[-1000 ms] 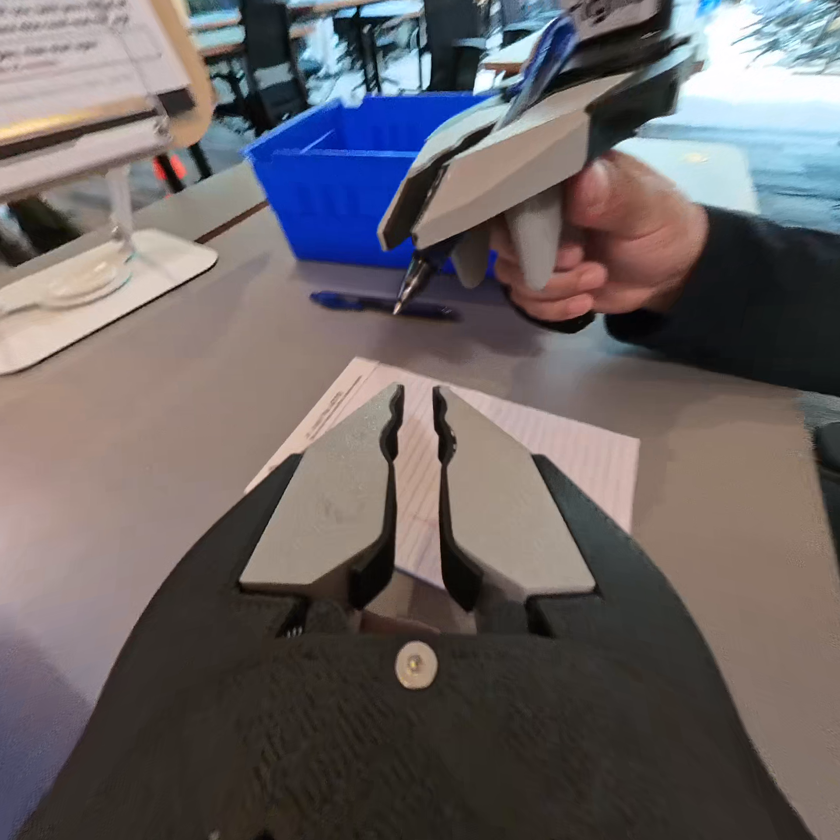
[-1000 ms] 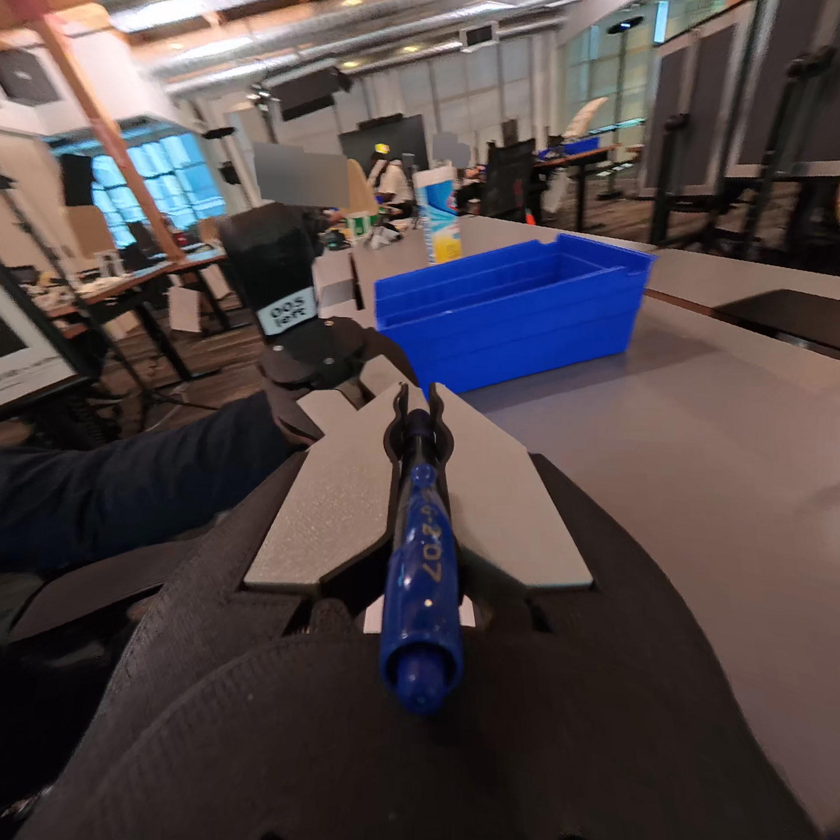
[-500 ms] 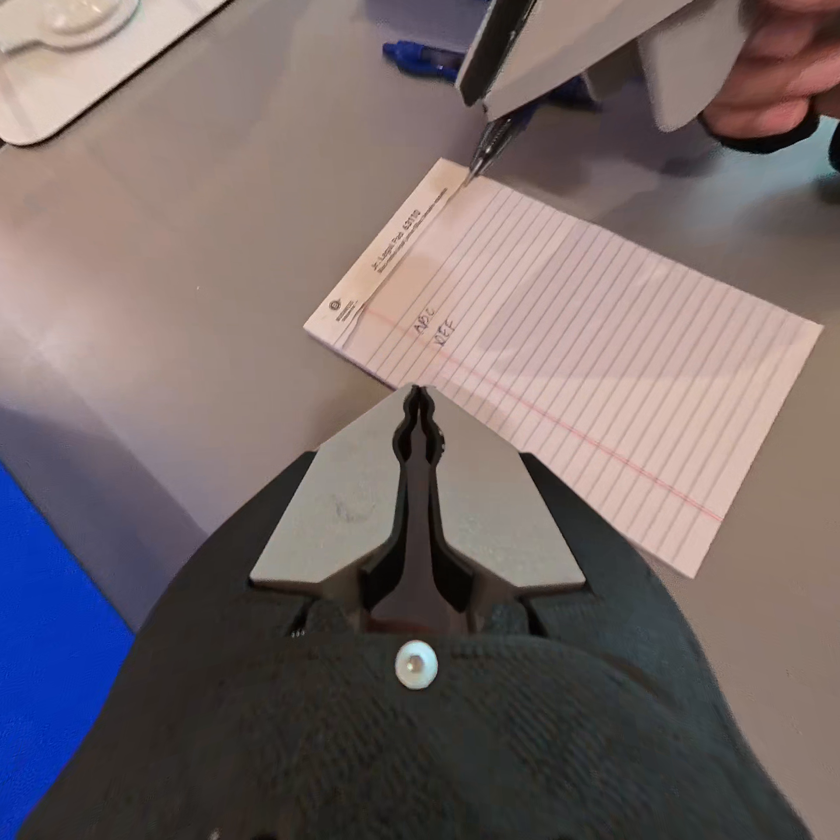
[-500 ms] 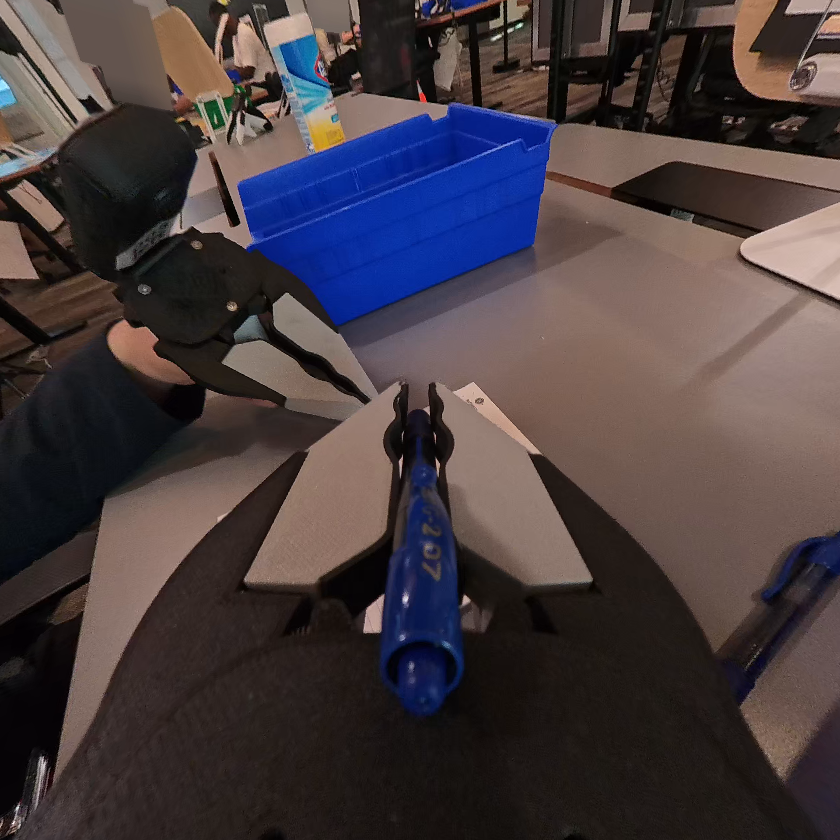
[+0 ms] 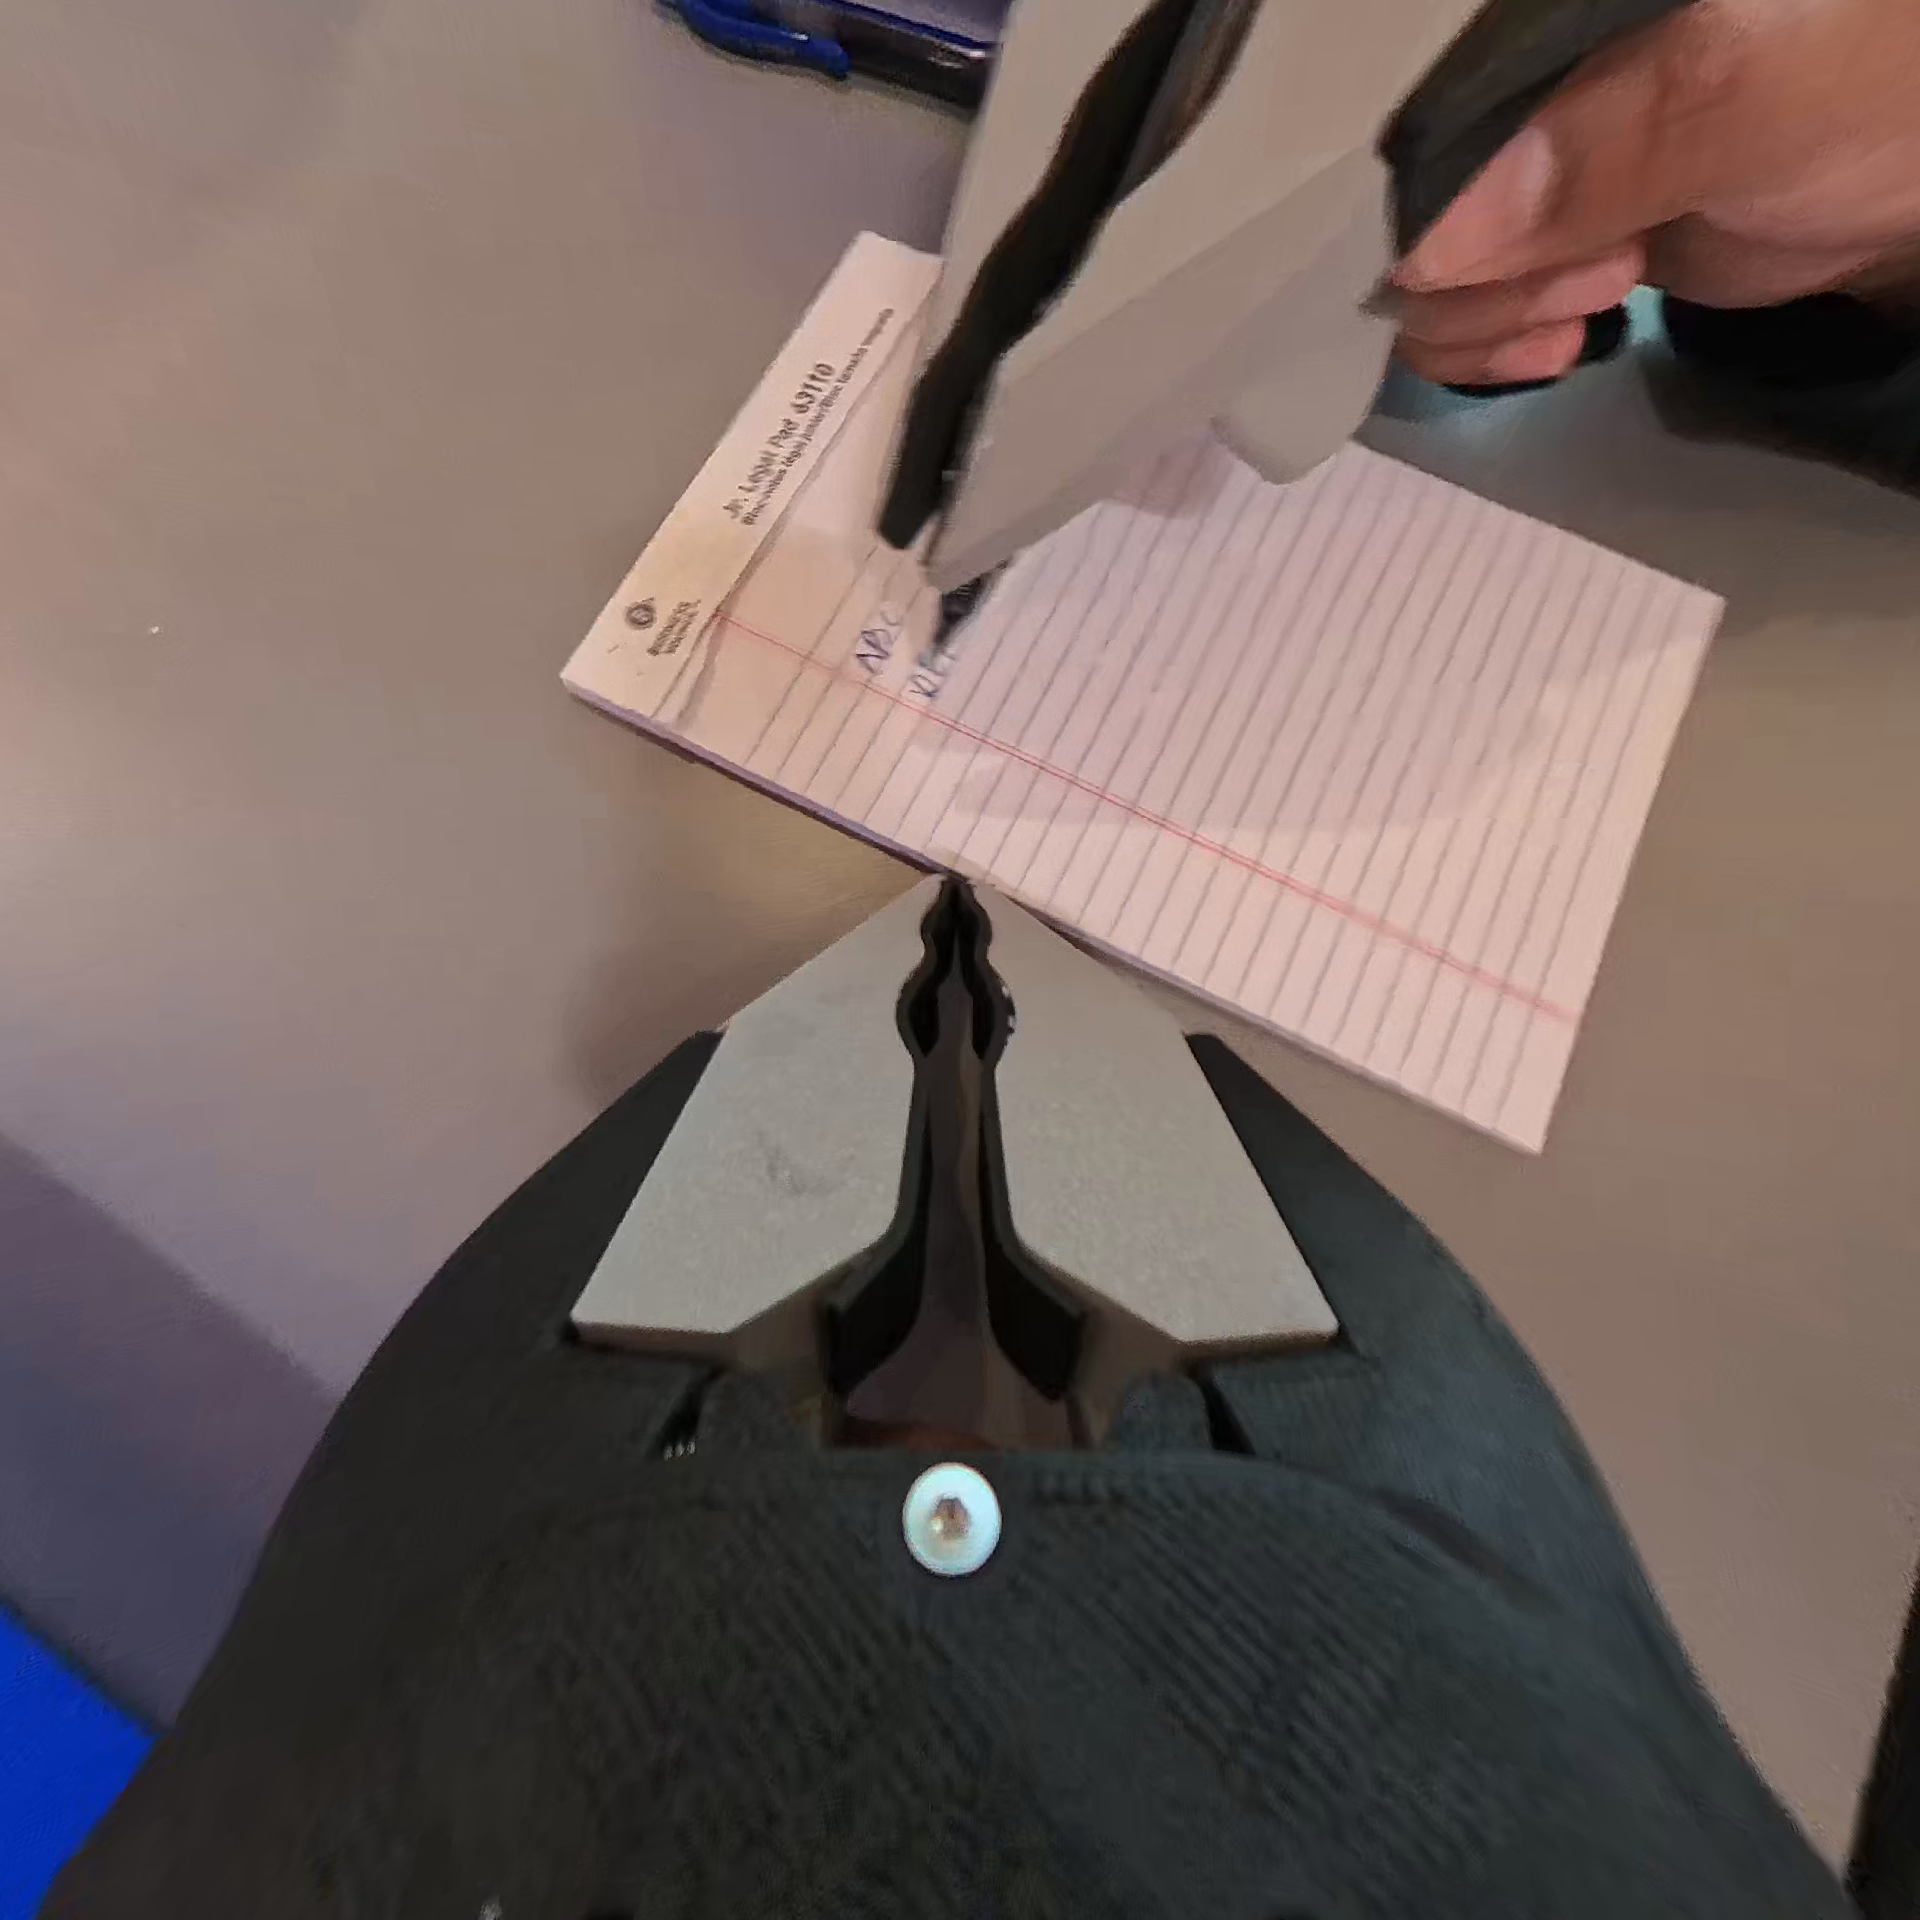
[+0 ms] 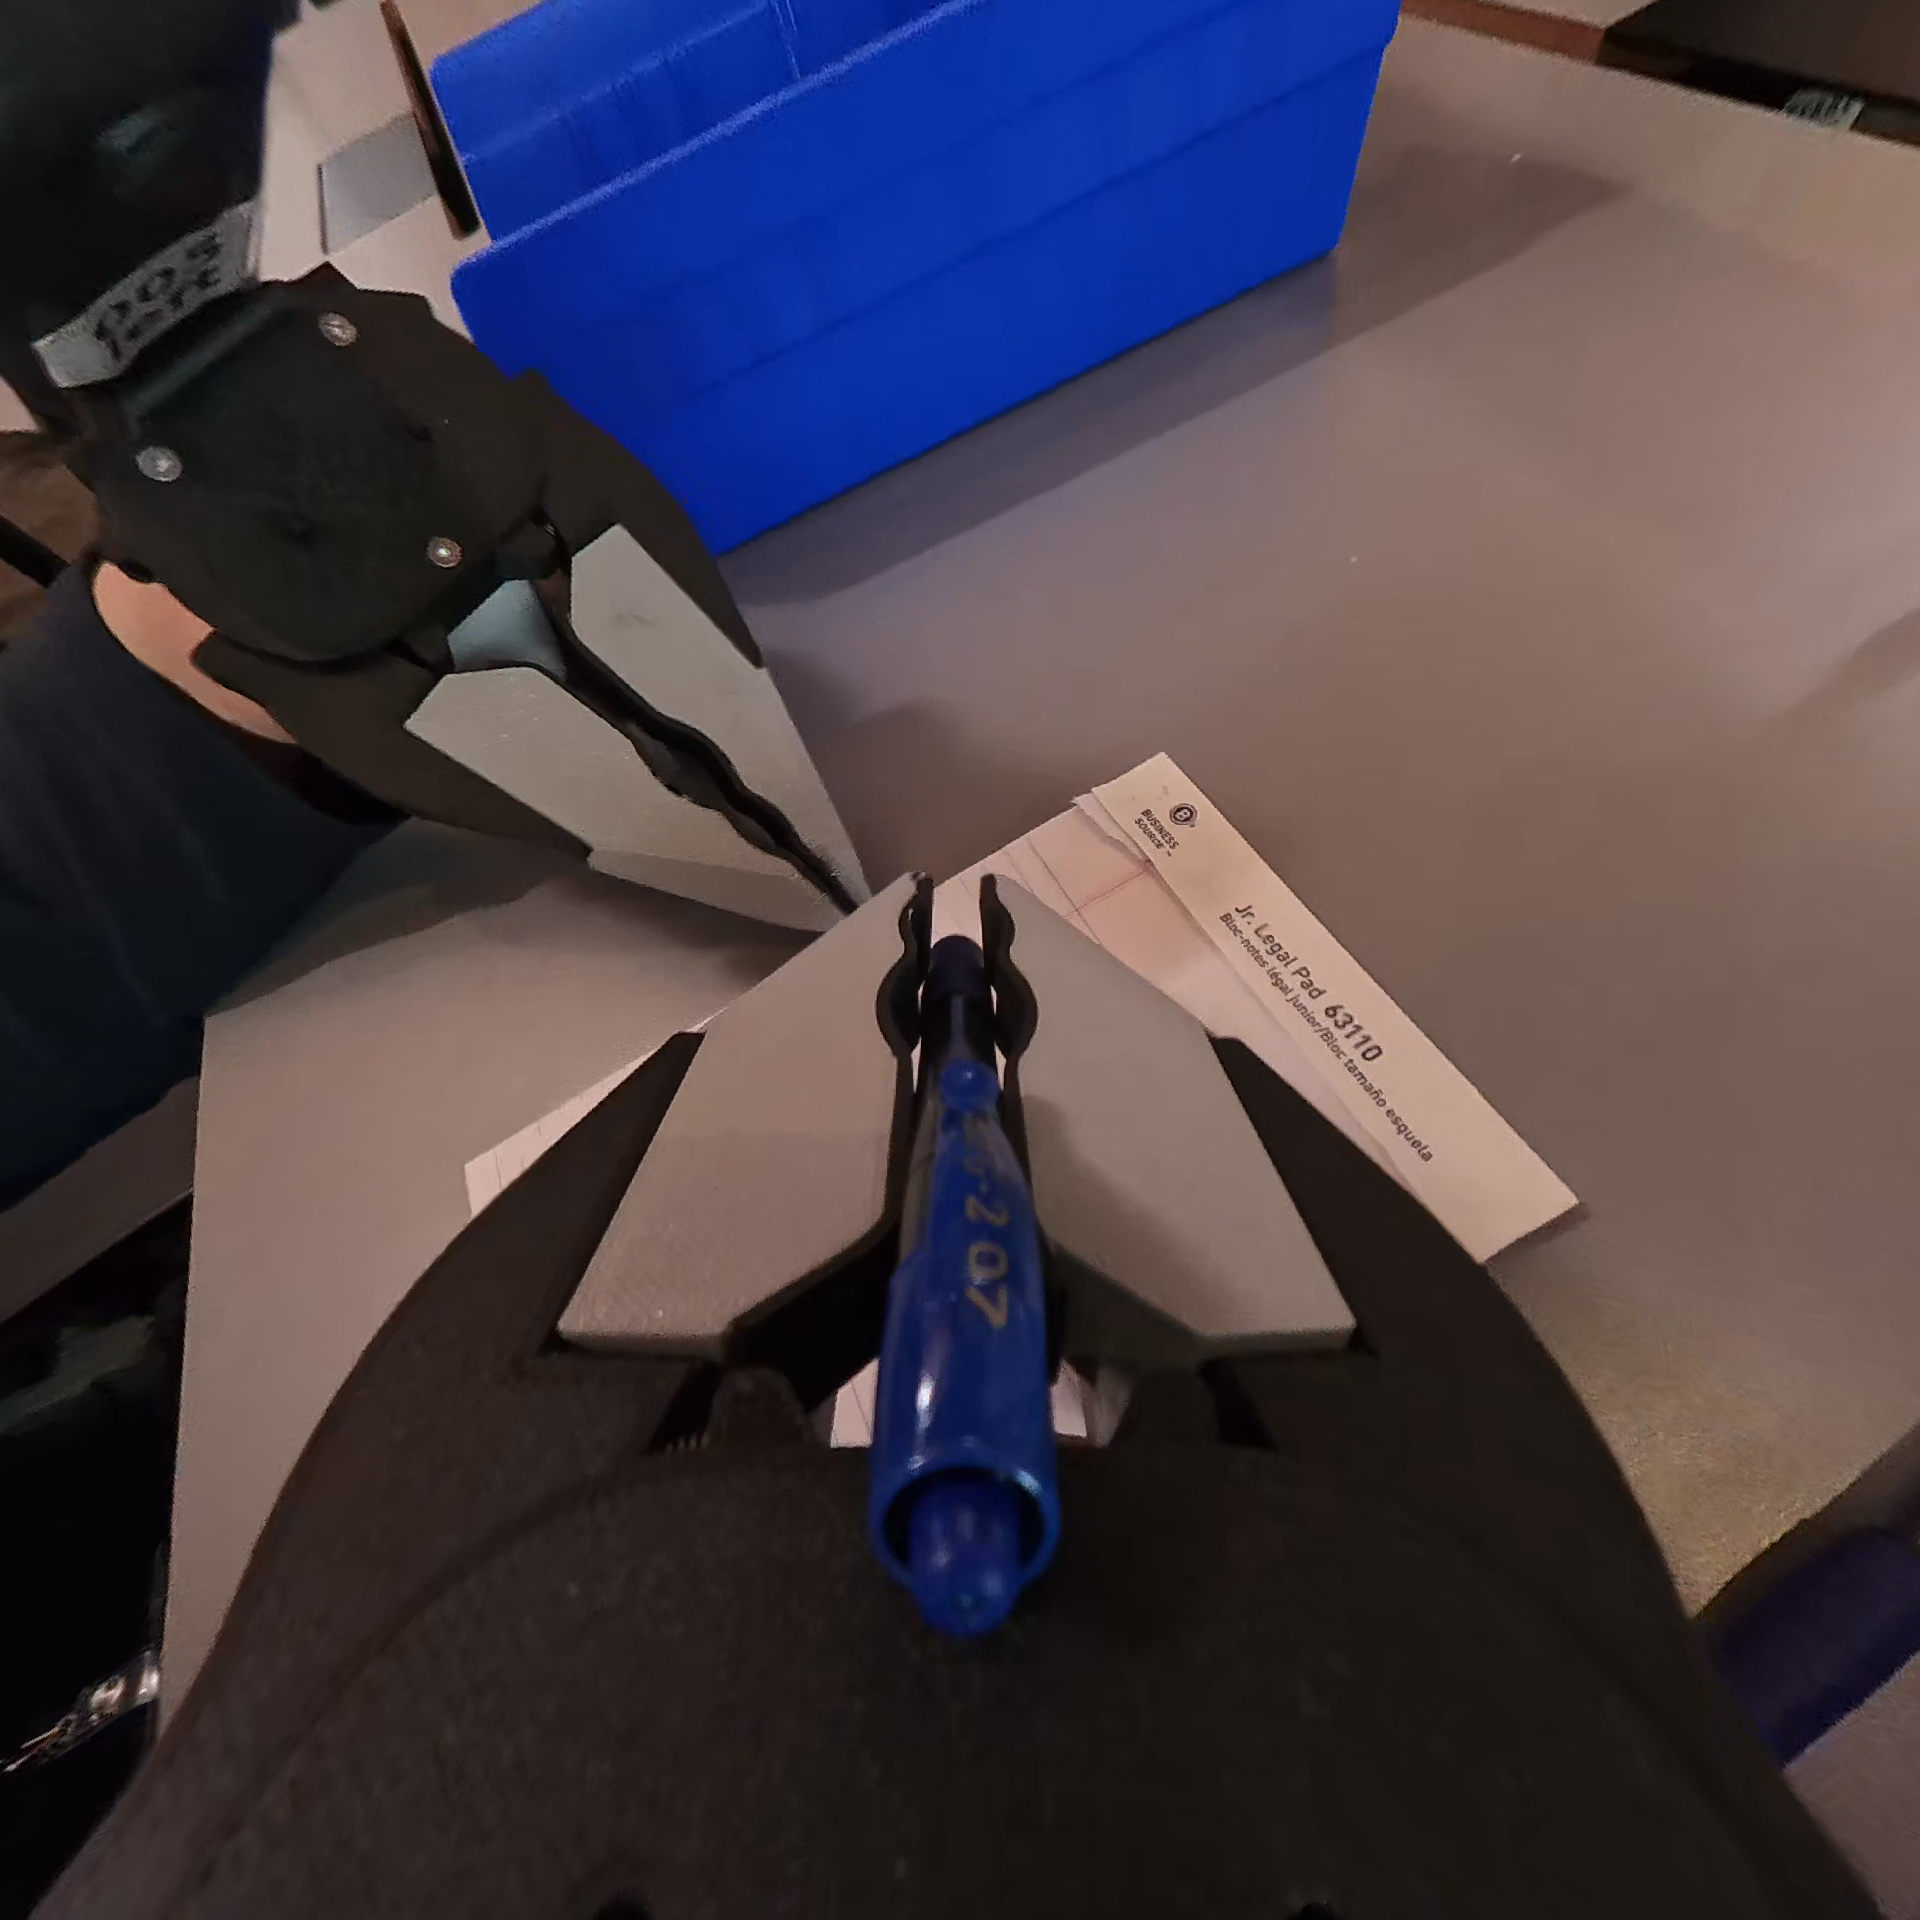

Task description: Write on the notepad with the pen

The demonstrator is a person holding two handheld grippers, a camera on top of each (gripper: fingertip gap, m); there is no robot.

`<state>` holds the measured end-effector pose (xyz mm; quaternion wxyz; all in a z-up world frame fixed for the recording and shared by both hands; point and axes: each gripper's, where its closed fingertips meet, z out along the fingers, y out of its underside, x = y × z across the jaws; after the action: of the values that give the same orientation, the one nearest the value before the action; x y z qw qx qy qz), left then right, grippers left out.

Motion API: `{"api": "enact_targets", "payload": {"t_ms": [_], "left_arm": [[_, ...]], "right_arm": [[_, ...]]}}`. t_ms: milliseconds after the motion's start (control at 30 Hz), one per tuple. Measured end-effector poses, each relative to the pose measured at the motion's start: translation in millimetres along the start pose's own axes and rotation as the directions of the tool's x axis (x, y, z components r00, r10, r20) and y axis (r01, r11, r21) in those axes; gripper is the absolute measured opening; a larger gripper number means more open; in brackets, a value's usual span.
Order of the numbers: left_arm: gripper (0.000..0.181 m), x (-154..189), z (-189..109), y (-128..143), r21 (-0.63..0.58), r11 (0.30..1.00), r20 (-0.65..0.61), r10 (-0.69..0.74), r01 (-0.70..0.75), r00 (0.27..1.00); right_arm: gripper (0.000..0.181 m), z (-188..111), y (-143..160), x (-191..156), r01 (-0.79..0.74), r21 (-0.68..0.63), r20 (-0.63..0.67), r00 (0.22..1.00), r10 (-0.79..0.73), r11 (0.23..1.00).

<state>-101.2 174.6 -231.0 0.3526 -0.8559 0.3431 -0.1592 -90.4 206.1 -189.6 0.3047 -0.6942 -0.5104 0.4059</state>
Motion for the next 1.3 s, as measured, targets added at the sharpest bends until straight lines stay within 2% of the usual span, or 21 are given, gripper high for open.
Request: {"api": "enact_targets", "payload": {"t_ms": [133, 300, 467, 567, 667, 733, 1000, 1167, 1300], "left_arm": [[0.000, 25.6, 0.6, 0.2, 0.001, 0.999, -0.133, 0.032, -0.032, 0.991], [0.000, 14.3, -1.8, -5.8, 0.036, 0.999, -0.087, 0.005, -0.002, 0.996], [0.000, 21.7, -11.8, -26.4, 0.155, 0.988, -0.132, 0.009, 0.012, 0.991], [0.000, 20.0, -7.5, -22.3, 0.129, 0.992, -0.117, 0.008, 0.007, 0.993], [0.000, 21.0, -2.5, -19.1, 0.107, 0.994, -0.113, 0.016, -0.004, 0.993], [0.000, 21.1, -1.5, -19.8, 0.108, 0.994, -0.107, 0.024, -0.013, 0.994], [0.000, 33.7, 4.8, -9.2, 0.048, 0.998, -0.161, 0.048, -0.041, 0.986], [0.000, 33.2, 4.7, -9.2, 0.051, 0.998, -0.168, 0.033, -0.025, 0.985], [0.000, 34.0, 4.3, -8.6, 0.048, 0.999, -0.197, 0.006, 0.003, 0.980]], "right_arm": [[0.006, -0.4, -0.8, 2.0, -0.055, 0.020, 0.034, 0.998, 0.054, 0.998], [0.006, -4.0, -9.6, -1.6, -0.141, 0.083, 0.137, 0.982, 0.129, 0.986], [0.006, -2.6, -5.4, 12.4, -0.196, 0.084, 0.098, 0.977, 0.188, 0.977], [0.006, -5.2, -3.7, 13.6, -0.170, 0.063, 0.053, 0.985, 0.167, 0.983], [0.006, -13.4, 1.7, 26.2, -0.103, 0.017, -0.071, 0.992, 0.104, 0.995], [0.006, -15.7, 6.5, 31.8, -0.114, -0.010, -0.108, 0.988, 0.113, 0.993], [0.006, -6.5, 9.9, 21.0, -0.197, -0.020, -0.023, 0.980, 0.196, 0.980], [0.006, -3.9, 9.6, 21.4, -0.130, -0.027, -0.060, 0.990, 0.129, 0.991], [0.006, -4.3, 2.1, 17.9, -0.131, 0.017, -0.025, 0.991, 0.132, 0.991]]}}
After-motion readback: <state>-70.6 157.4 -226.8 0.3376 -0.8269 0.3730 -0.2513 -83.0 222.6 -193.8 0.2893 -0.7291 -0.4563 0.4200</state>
